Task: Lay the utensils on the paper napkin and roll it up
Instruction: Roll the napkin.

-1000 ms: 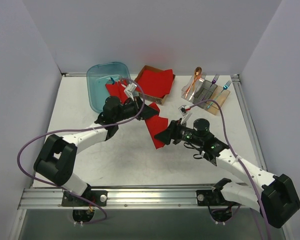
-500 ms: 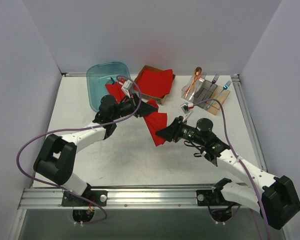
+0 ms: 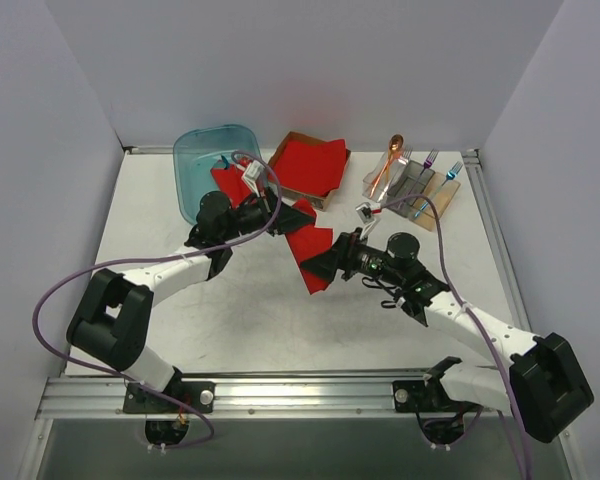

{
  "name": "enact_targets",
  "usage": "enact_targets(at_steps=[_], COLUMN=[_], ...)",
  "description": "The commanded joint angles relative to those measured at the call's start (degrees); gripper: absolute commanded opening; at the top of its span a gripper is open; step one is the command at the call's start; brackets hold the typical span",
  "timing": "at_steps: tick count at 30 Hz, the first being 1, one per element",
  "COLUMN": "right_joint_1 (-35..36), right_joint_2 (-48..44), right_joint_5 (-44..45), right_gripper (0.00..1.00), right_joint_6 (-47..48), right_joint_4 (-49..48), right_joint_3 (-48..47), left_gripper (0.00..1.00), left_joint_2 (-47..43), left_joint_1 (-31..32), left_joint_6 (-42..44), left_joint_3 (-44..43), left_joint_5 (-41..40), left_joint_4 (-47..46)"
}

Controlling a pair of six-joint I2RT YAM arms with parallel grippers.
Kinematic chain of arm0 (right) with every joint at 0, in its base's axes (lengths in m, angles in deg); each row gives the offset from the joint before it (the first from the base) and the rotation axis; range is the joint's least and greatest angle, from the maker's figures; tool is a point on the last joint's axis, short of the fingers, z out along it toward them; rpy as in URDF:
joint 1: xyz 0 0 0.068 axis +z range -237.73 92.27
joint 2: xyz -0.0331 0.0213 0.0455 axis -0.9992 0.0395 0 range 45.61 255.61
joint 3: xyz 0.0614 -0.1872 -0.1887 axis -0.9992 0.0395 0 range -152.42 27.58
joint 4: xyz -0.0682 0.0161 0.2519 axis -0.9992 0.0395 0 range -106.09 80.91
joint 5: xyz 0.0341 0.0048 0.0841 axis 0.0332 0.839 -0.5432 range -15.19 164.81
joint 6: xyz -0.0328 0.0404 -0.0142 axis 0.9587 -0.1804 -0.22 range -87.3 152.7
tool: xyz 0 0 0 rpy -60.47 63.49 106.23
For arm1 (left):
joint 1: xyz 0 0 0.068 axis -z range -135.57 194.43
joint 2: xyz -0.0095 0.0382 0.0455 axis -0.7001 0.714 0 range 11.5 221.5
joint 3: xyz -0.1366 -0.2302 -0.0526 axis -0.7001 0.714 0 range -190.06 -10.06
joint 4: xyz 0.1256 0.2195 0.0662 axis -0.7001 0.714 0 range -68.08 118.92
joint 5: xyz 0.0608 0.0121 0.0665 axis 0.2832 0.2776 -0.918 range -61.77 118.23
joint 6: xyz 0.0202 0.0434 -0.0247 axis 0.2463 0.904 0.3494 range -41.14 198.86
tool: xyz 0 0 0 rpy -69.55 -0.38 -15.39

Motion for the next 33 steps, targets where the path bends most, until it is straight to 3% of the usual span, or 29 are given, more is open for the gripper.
enact_targets(at_steps=[1,9,13,16,19,23,31,33], right_joint_1=[1.5,5.6,6.5,6.6,6.4,5.1,1.3,0.6], right_joint_2=[1.5,5.8,6.9,7.2,6.7,6.3,5.3,5.2], right_joint_5=[-0.7,6.1,8.9,10.8,11.5,11.0,2.1,0.5], right_gripper=[0.93,0.95,0.91,0.78,0.5,0.25,0.12,0.0], right_joint_6=[1.4,6.7,8.5,9.3,9.1,8.4,4.2,2.5], right_joint_4=[-3.7,5.2,9.7,12.3,12.9,13.9,7.0,4.8], right_joint_3=[-5.0,-11.1,-13.0,-13.9,-13.9,-14.2,-11.0,-9.8], left_gripper=[0.02,0.02,0.02,0.02,0.02,0.02,0.02,0.02], left_joint_2=[-2.5,-5.0,-5.5,-5.6,-5.5,-5.2,-4.5,-4.1], left_joint_1=[-0.1,1.4,1.7,1.8,1.8,1.8,1.6,1.6], left_joint_6=[2.9,7.5,8.8,8.9,8.9,8.4,8.9,8.5], left_joint_3=[-0.1,-2.3,-3.2,-3.2,-3.2,-3.2,-3.4,-3.2], left_joint_5=[-1.8,-5.4,-6.3,-6.1,-5.1,-3.0,-0.1,0.4], left_joint_4=[2.0,10.5,13.7,14.3,14.0,12.4,11.1,10.3])
